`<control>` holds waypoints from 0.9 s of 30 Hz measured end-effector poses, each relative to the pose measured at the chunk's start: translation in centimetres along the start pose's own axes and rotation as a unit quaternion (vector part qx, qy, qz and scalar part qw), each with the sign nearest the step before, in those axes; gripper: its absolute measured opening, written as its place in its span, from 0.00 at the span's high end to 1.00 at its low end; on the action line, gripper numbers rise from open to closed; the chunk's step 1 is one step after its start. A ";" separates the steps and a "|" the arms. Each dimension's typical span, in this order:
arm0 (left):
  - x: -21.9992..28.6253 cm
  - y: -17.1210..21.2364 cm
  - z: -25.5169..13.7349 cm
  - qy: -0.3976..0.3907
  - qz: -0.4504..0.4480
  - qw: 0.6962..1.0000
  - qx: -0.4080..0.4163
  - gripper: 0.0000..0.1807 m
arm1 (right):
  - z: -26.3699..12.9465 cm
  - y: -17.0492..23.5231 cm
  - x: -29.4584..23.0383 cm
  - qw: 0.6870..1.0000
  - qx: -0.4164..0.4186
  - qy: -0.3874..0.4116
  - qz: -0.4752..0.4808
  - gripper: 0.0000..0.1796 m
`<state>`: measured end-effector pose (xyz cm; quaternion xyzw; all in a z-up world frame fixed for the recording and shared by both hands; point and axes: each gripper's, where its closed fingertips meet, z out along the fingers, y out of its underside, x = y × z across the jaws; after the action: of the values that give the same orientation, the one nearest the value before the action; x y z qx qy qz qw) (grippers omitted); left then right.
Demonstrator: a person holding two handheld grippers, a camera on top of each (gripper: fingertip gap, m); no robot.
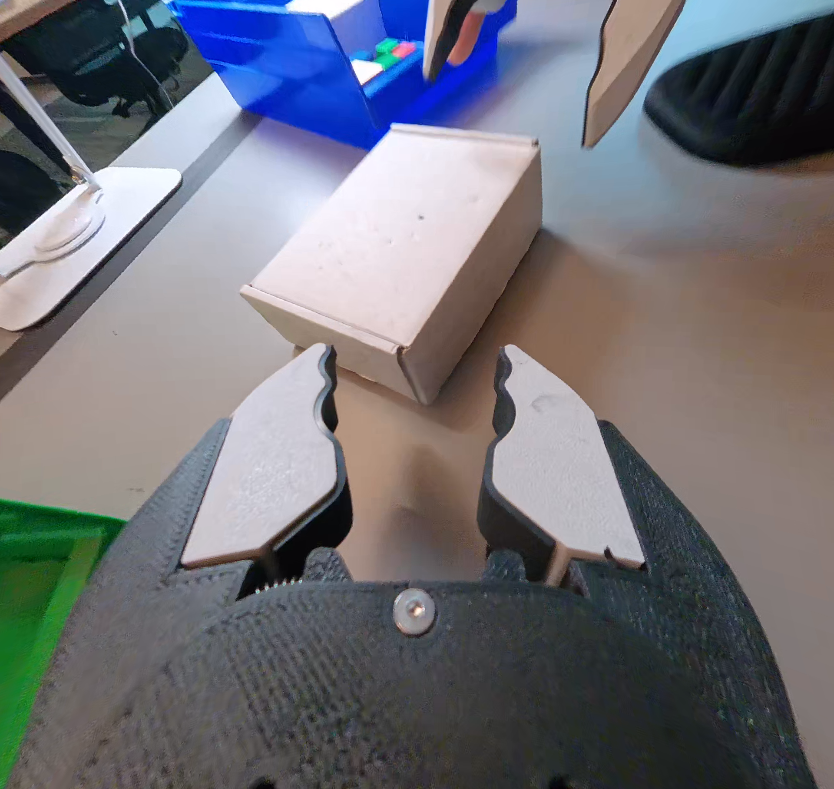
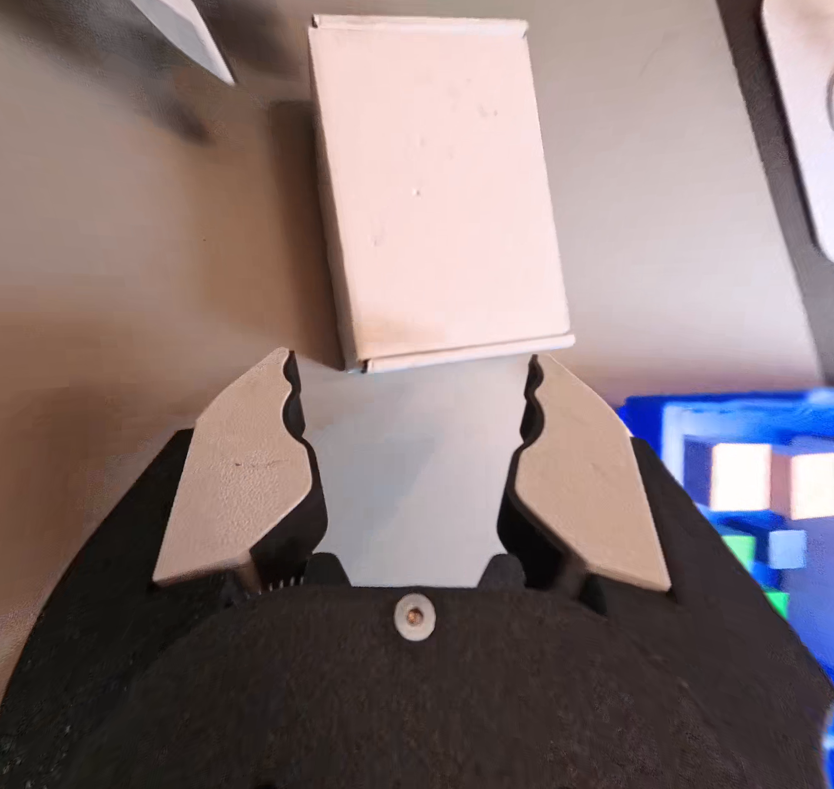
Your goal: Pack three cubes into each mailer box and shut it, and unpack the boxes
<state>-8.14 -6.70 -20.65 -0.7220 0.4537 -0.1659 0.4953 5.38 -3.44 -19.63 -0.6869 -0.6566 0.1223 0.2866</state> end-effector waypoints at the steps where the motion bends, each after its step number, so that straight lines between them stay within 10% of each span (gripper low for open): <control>1: 0.0 -0.4 -0.4 0.004 -0.018 1.000 0.017 0.63 | 0.1 -0.8 0.3 1.000 -0.021 -0.006 -0.019 0.46; 15: 0.5 -2.2 -1.9 0.030 -0.059 0.995 0.080 0.63 | 7.9 -4.0 1.3 0.957 -0.235 -0.089 -0.145 0.32; 27: 0.2 -2.7 -2.3 0.027 -0.068 0.993 0.096 0.63 | 2.6 -3.5 1.7 0.965 -0.200 -0.100 -0.140 0.33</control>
<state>-8.32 -7.95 -17.33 -0.6959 0.3982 -0.2614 0.5375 1.27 -1.25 -19.39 -0.6159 -0.7825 0.0155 0.0906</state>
